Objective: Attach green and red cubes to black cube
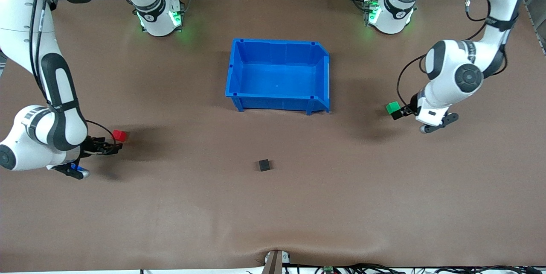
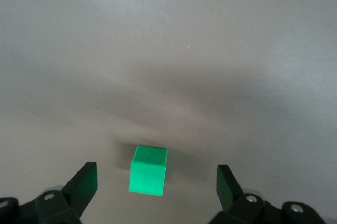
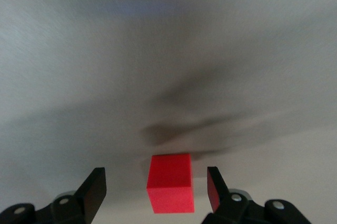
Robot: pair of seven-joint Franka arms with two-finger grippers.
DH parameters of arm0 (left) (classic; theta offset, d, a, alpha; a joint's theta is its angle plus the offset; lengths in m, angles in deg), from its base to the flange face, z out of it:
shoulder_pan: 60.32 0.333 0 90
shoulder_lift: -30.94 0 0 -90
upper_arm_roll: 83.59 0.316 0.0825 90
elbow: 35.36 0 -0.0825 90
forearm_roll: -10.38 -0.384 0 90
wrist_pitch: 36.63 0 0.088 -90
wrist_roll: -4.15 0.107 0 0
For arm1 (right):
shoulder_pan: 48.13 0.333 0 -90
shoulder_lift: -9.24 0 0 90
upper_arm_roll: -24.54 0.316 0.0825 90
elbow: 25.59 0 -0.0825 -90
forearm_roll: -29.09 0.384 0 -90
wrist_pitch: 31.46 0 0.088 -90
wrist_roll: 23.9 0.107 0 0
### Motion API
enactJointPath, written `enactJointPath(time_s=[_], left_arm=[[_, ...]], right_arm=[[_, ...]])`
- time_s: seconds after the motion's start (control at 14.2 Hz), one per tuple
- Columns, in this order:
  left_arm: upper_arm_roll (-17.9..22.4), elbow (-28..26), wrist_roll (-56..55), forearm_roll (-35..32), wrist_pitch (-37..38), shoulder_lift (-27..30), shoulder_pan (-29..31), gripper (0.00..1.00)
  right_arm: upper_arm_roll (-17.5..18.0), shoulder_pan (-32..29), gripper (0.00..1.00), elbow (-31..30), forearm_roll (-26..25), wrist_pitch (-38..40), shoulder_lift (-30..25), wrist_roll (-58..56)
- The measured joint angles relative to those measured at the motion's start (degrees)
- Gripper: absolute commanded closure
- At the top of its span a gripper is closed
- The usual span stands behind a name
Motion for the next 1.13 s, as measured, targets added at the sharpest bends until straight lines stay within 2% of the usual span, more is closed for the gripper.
enactJointPath(time_s=[0.14,0.21,0.28,0.42,0.49,0.56,0.63,0.84,0.98,1.13], left_arm=[[0.0,-2.41,-0.01,0.0,-1.95,-0.67,0.0,0.02],[0.0,-3.21,-0.01,0.0,-2.69,-0.9,0.02,0.07],[0.01,-3.92,-0.01,0.0,-3.78,-1.3,0.05,0.15],[0.02,-4.88,-0.01,0.0,-6.37,-2.85,0.12,0.38],[0.02,-4.99,-0.01,0.0,-7.47,-3.79,0.19,0.53],[0.03,-4.97,-0.01,0.0,-8.2,-4.59,0.24,0.79],[0.04,-4.94,-0.02,0.0,-8.6,-5.06,0.27,1.0],[-0.05,-4.24,-4.24,0.35,-8.91,-5.21,0.25,1.0],[-0.06,-2.58,-12.65,0.44,-9.08,-5.37,0.22,1.0],[-0.45,0.9,-24.68,0.45,-9.12,-6.2,-0.44,1.0]], right_arm=[[-0.03,-0.07,0.77,-0.77,0.0,-0.05,0.15,0.0],[-0.04,-0.08,0.98,-1.14,0.0,-0.05,0.16,0.0],[-0.01,0.0,1.0,-1.44,0.0,-0.07,0.16,0.0],[0.01,0.26,1.0,-1.45,-0.17,-0.1,0.12,0.02],[0.01,0.3,1.0,-1.37,-0.26,-0.12,0.12,0.04],[0.01,0.3,1.0,-1.0,-0.27,-0.17,0.12,0.58],[0.03,0.32,1.0,-0.2,-0.24,0.21,0.09,2.03],[0.99,1.64,1.0,5.67,0.53,7.94,-0.13,12.25],[1.75,5.46,1.0,9.88,3.68,11.75,-0.57,23.49],[2.04,11.1,1.0,12.17,8.1,11.83,-0.82,35.25]])
